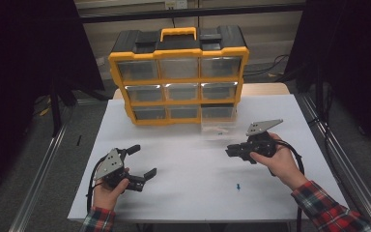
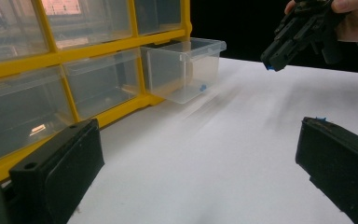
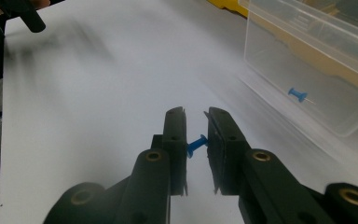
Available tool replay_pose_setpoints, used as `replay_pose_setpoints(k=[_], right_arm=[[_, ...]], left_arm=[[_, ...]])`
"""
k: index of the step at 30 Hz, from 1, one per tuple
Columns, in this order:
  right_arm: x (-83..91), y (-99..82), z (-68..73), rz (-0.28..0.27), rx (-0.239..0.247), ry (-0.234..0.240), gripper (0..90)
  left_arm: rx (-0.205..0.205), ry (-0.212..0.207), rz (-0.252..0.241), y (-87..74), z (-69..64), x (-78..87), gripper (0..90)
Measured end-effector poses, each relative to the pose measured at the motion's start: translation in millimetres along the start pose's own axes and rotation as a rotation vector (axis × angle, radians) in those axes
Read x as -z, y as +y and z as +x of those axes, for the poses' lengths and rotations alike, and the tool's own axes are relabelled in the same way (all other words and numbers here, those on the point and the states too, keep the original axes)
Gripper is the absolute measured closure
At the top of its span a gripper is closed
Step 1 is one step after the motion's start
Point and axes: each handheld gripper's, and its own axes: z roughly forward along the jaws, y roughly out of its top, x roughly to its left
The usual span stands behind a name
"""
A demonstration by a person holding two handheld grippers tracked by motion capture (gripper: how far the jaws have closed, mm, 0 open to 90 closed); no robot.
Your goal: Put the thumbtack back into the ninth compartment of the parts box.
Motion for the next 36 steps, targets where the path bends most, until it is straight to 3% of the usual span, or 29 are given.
replay_pose_setpoints(k=[36], right_arm=[[-2.9,26.8,-13.2,-0.021,-0.008,-0.012,78.9]], left_arm=[[0.011,-0.001,-0.004,-0.1,-0.9,0.1,0.5]])
